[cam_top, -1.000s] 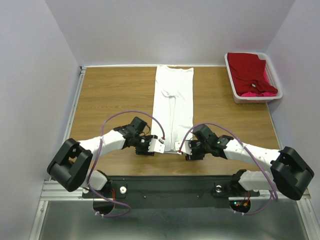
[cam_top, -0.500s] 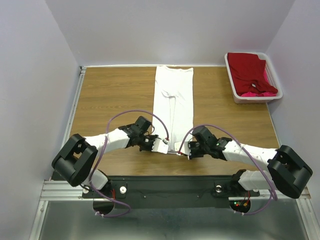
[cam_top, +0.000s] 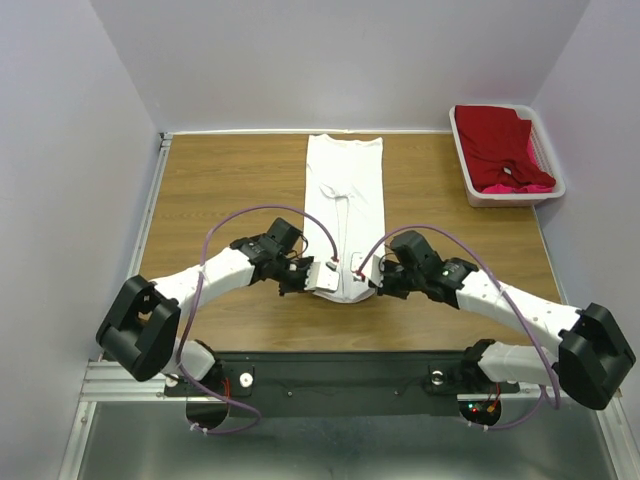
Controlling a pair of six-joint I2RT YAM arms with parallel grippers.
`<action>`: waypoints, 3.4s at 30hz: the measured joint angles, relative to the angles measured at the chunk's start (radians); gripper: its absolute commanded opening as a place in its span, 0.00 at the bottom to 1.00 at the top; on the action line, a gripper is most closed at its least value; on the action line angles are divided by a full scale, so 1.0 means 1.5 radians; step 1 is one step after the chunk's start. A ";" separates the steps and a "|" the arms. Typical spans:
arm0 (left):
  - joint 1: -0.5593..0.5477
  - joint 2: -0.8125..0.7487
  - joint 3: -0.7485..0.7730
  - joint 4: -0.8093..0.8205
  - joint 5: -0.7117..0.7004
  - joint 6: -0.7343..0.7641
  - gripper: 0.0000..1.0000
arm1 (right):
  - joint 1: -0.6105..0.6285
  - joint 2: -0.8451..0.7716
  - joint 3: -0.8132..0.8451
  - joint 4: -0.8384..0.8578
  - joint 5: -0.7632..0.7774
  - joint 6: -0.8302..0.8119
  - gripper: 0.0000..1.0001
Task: Fold and stack the t-shirts
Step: Fold the tshirt
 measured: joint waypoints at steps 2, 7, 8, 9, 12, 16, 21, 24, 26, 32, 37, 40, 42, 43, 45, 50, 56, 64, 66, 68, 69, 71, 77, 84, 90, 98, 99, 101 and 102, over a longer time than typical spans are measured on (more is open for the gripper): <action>0.003 -0.012 0.006 -0.012 0.010 -0.010 0.00 | -0.007 -0.011 0.013 -0.014 -0.005 0.011 0.00; 0.000 -0.045 0.007 -0.060 0.042 -0.030 0.00 | -0.007 -0.041 0.024 -0.083 -0.039 0.023 0.01; -0.001 -0.050 0.010 -0.078 0.055 -0.034 0.00 | -0.007 -0.045 0.029 -0.100 -0.047 0.024 0.01; -0.003 -0.053 0.014 -0.091 0.063 -0.036 0.00 | -0.007 -0.051 0.035 -0.117 -0.053 0.026 0.00; -0.005 -0.057 0.032 -0.122 0.084 -0.050 0.00 | -0.007 -0.065 0.054 -0.147 -0.050 0.034 0.00; 0.028 -0.054 0.061 -0.143 0.092 -0.055 0.00 | -0.012 -0.058 0.094 -0.157 -0.041 0.032 0.01; 0.107 0.021 0.166 -0.169 0.107 -0.041 0.00 | -0.060 0.014 0.147 -0.156 -0.048 0.002 0.01; 0.139 0.075 0.226 -0.168 0.106 -0.035 0.00 | -0.114 0.073 0.184 -0.156 -0.062 -0.023 0.01; 0.148 0.111 0.262 -0.167 0.106 -0.028 0.00 | -0.141 0.111 0.214 -0.156 -0.069 -0.040 0.00; 0.164 0.213 0.353 -0.175 0.096 -0.009 0.00 | -0.178 0.223 0.304 -0.158 -0.097 -0.090 0.00; 0.200 0.304 0.441 -0.194 0.094 0.007 0.00 | -0.214 0.308 0.374 -0.155 -0.117 -0.118 0.01; 0.215 0.350 0.497 -0.206 0.093 0.017 0.00 | -0.231 0.355 0.418 -0.155 -0.128 -0.129 0.00; 0.223 0.374 0.529 -0.211 0.091 0.024 0.00 | -0.240 0.389 0.455 -0.155 -0.133 -0.136 0.01; 0.226 0.387 0.547 -0.212 0.090 0.027 0.00 | -0.242 0.401 0.468 -0.155 -0.137 -0.138 0.01; 0.231 0.409 0.574 -0.213 0.085 0.030 0.00 | -0.248 0.435 0.502 -0.149 -0.140 -0.142 0.01; 0.239 0.482 0.654 -0.215 0.077 0.031 0.00 | -0.262 0.506 0.550 -0.146 -0.142 -0.148 0.01; 0.243 0.538 0.710 -0.218 0.074 0.029 0.00 | -0.278 0.552 0.579 -0.138 -0.142 -0.150 0.01; 0.250 0.562 0.742 -0.200 0.058 -0.001 0.26 | -0.290 0.577 0.639 -0.123 -0.135 -0.127 0.39; 0.258 0.562 0.742 -0.194 0.057 -0.015 0.45 | -0.291 0.580 0.653 -0.121 -0.128 -0.108 0.53; 0.271 0.561 0.742 -0.188 0.060 -0.034 0.55 | -0.293 0.581 0.664 -0.118 -0.121 -0.087 0.55; 0.277 0.555 0.736 -0.181 0.061 -0.043 0.57 | -0.294 0.580 0.669 -0.117 -0.114 -0.075 0.59; 0.294 0.526 0.698 -0.165 0.062 -0.062 0.59 | -0.298 0.572 0.667 -0.111 -0.106 -0.055 0.62; 0.317 0.318 0.473 -0.115 0.064 -0.092 0.59 | -0.300 0.445 0.557 -0.112 -0.100 -0.004 0.54; 0.246 0.143 0.270 -0.042 0.056 -0.065 0.58 | -0.192 0.290 0.401 -0.104 -0.077 0.007 0.47; 0.184 0.137 0.149 0.007 0.016 -0.011 0.60 | -0.109 0.329 0.342 -0.087 -0.055 0.016 0.47; 0.178 0.137 0.107 0.090 -0.026 0.043 0.60 | -0.106 0.359 0.295 -0.019 -0.008 0.015 0.47; 0.178 0.137 0.107 0.099 -0.028 0.049 0.60 | -0.106 0.360 0.291 -0.008 -0.005 0.013 0.46; 0.178 0.139 0.107 0.121 -0.034 0.060 0.60 | -0.106 0.364 0.281 0.015 0.003 0.010 0.44; 0.178 0.141 0.107 0.127 -0.036 0.064 0.59 | -0.106 0.368 0.277 0.027 0.006 0.009 0.42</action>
